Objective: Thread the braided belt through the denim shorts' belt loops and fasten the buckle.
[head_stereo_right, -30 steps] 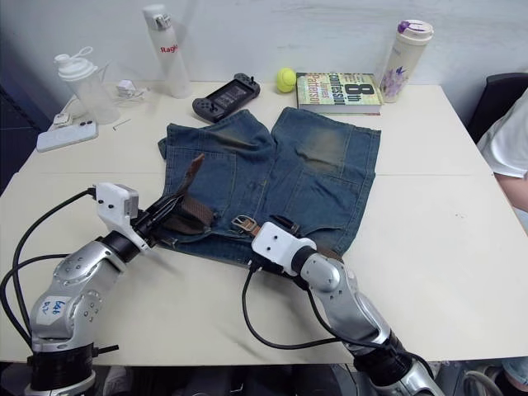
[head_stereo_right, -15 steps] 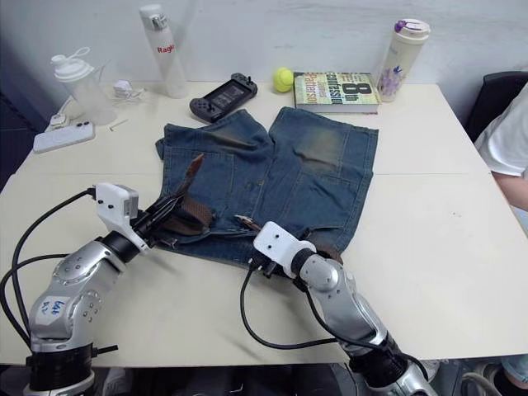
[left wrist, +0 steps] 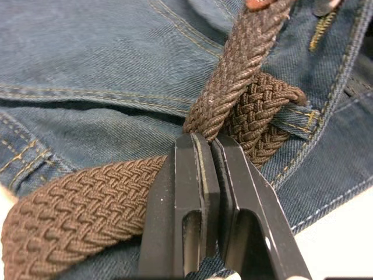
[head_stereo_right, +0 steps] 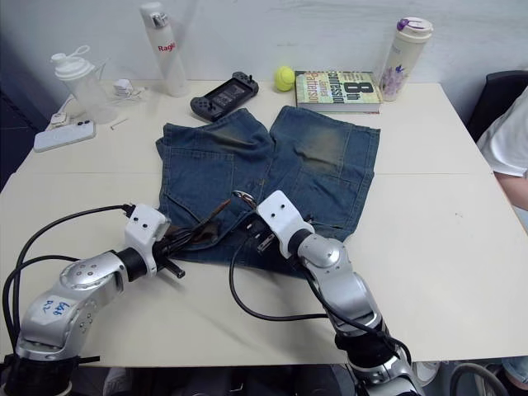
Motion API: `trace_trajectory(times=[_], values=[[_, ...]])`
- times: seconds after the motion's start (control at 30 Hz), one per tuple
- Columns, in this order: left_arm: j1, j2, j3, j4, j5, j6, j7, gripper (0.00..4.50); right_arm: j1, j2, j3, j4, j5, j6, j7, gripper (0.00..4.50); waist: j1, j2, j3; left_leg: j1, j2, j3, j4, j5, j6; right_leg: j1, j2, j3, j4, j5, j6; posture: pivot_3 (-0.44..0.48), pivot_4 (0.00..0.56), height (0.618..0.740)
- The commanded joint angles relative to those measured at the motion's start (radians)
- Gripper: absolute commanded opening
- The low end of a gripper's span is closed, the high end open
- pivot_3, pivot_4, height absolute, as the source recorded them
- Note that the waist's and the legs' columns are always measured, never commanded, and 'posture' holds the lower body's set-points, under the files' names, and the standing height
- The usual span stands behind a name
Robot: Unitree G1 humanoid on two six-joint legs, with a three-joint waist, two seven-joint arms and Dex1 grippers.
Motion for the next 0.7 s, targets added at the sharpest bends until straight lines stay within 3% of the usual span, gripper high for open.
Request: trace_trajectory(times=[0.03,0.7], values=[[0.009,-0.012,-0.042,-0.013,-0.008,0.065,0.000,0.00,-0.019,-0.006,0.009,-0.062,0.013,-0.005,-0.007,0.03,0.000,0.000,0.000,0.000,0.000,0.000,0.000,0.000,0.000,0.000,0.000,0.000,0.000,0.000,0.000,0.000,0.150,0.740],[-0.145,-0.040,-0.121,0.092,0.010,0.189,-0.008,0.00,-0.031,-0.059,0.059,-0.084,0.002,-0.033,-0.015,0.03,0.004,0.000,0.000,0.000,-0.001,0.001,0.000,0.001,0.000,-0.001,0.000,0.001,0.001,0.000,0.000,0.000,0.150,0.740]])
